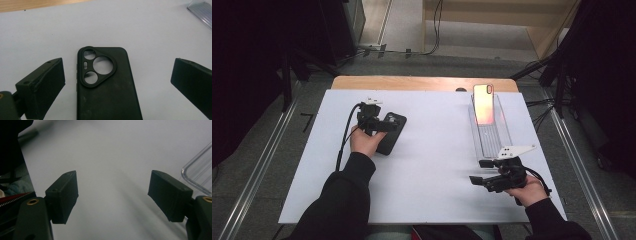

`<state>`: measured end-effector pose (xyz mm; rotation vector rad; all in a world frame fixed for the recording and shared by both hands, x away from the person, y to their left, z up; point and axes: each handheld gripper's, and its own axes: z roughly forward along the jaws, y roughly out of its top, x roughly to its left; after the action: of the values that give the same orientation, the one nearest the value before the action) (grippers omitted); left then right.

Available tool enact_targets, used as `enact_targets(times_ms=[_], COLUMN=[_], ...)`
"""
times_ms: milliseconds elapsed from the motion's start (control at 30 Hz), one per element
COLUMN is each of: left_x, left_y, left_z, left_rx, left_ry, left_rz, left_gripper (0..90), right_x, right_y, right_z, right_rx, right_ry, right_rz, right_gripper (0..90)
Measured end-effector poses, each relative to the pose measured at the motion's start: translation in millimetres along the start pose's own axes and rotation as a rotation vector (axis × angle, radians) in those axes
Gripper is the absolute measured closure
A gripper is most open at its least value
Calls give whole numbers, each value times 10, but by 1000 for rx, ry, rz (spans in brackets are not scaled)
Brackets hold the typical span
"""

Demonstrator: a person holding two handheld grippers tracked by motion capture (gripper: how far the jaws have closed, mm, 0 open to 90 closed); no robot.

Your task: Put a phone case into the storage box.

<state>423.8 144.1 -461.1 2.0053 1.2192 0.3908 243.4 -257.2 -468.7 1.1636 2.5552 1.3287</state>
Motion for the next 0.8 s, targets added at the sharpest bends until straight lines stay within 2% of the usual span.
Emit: enact_targets(times_ms=[67, 200, 300, 433, 667, 800], left_x=[1, -1, -13, -1, 15, 15], left_y=[-10, -37, -64, -112, -203, -248], left_z=[14, 31, 57, 74, 142, 179], left_rx=[9, -13, 3, -2, 27, 23], left_ry=[1, -11, -13, -17, -2, 4], left_rz=[2, 9, 15, -6, -3, 3], left_gripper=[0, 0, 0, 0, 0, 0], right_x=[1, 9, 16, 16, 17, 15], right_y=[-1, -3, -2, -3, -4, -6], right_z=[-2, 0, 0, -5, 1, 3], right_rx=[2, 5, 4, 2, 7, 8], right_ry=[1, -1, 2, 1, 2, 3], right_rz=[1, -1, -4, -6, -7, -4], right_gripper=[221, 221, 221, 221, 221, 221])
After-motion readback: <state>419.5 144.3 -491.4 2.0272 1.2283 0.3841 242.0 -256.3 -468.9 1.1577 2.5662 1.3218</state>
